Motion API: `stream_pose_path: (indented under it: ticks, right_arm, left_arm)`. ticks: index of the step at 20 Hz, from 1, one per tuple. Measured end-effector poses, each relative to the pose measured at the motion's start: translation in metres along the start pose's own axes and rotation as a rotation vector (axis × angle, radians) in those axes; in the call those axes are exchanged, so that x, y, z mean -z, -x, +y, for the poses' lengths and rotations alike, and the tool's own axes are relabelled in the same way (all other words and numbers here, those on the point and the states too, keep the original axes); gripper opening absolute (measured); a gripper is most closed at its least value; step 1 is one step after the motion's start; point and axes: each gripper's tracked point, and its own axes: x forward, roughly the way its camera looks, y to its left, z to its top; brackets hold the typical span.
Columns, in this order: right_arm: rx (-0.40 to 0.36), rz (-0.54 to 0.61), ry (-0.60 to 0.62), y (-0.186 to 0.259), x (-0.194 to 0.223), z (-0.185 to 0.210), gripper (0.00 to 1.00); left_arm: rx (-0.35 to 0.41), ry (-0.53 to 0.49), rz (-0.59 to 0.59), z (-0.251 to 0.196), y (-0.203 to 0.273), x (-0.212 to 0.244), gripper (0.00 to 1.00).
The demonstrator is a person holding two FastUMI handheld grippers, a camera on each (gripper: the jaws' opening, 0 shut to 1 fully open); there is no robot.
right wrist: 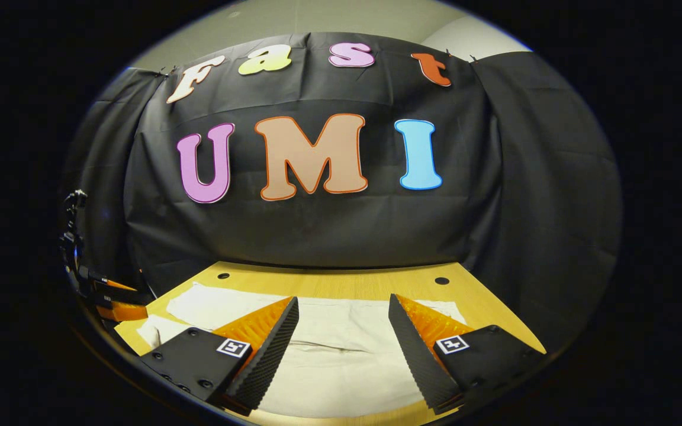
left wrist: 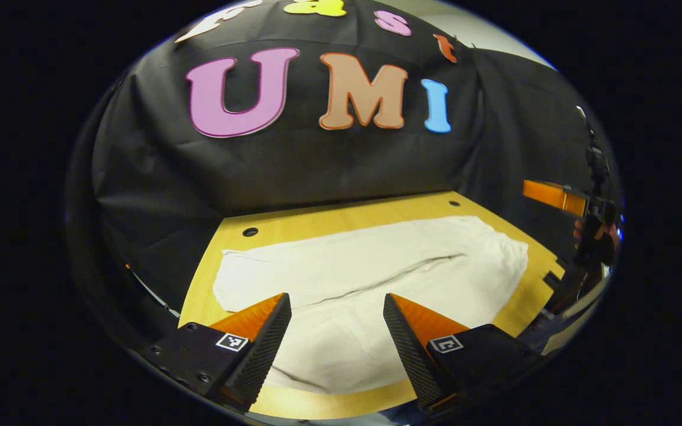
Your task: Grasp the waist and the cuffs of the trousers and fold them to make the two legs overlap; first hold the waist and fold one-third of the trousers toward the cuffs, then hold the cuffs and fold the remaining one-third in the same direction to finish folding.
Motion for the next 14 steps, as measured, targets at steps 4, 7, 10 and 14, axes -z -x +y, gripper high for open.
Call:
stream_pose_path:
  ticks: [4,7,10,14]
  right_arm:
    - [0.017,0.018,-0.003,0.005,0.009,-0.004,0.98]
    - [0.027,0.035,-0.003,0.01,0.017,-0.008,0.98]
    - [0.042,0.053,-0.005,0.013,0.027,-0.012,0.98]
    - [0.063,0.083,-0.002,0.018,0.041,-0.016,0.98]
  left_arm:
    - [0.166,-0.109,0.155,-0.005,0.003,0.045,0.94]
    - [0.295,-0.196,0.323,-0.008,0.005,0.095,0.91]
    - [0.376,-0.296,0.476,0.0,0.015,0.139,0.91]
    - [0.435,-0.411,0.615,0.017,0.02,0.176,0.92]
